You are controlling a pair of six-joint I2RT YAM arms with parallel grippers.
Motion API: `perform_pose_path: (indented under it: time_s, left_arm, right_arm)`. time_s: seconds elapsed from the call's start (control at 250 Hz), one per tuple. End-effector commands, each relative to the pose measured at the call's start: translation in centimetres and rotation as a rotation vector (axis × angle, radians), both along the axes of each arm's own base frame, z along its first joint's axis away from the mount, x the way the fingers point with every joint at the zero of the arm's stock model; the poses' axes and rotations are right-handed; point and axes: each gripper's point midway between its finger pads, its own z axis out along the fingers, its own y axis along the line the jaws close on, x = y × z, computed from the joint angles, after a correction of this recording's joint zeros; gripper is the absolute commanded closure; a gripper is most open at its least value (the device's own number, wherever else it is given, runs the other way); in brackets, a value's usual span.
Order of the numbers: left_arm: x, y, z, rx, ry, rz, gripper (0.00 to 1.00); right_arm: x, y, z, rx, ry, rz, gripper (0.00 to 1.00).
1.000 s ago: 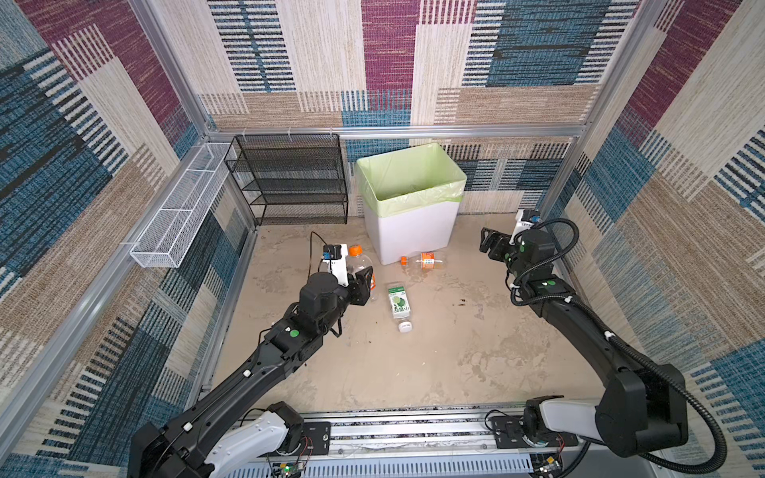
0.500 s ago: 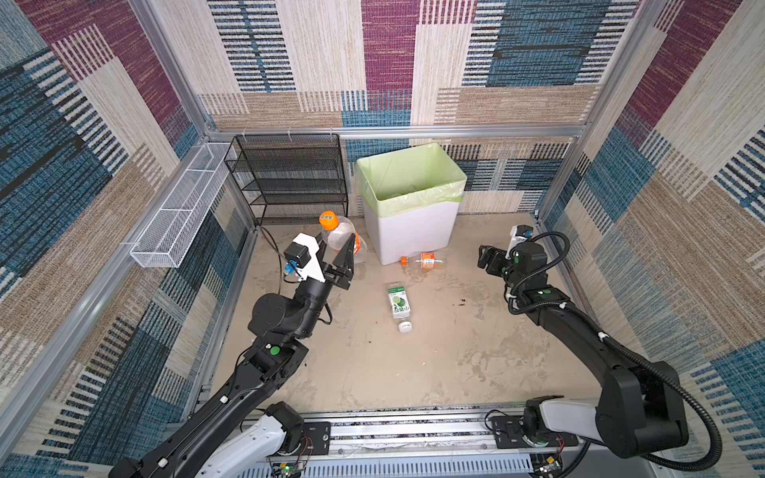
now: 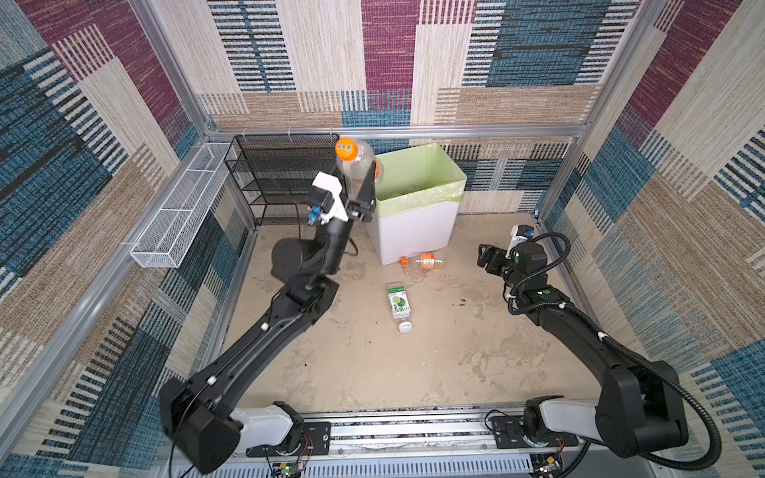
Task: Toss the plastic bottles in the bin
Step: 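Lift the orange-capped bottle with the left gripper over the bin and release, then withdraw the left gripper while the right gripper grasps the green-labelled lime bottle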
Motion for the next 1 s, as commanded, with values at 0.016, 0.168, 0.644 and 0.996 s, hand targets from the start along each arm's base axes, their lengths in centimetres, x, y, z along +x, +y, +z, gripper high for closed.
perform_pose_path:
  time_s: [0.016,0.168,0.644,0.996]
  left_arm:
    - [9.2,-2.8,-1.8,0.040,0.298,-0.055,0.30]
    - [14.4,-4.8,-3.8,0.096,0.537,-0.189,0.18]
    - [12.4,-1.6,-7.3,0.128,0.646,-0.169,0.09]
    - [11.2,7.3,-20.5,0.062,1.056,-0.046,0.09]
  right_arm:
    - [0.3,0.7,1.4,0.046,-0.051,0.022,0.10]
    - [-0.8,0.5,1.5,0.046,-0.051,0.020,0.09]
    - [-0.9,1.9,0.1,0.015,0.015,0.093,0.08]
    - [-1.1,10.5,-4.7,-0.118,0.184,0.258,0.01]
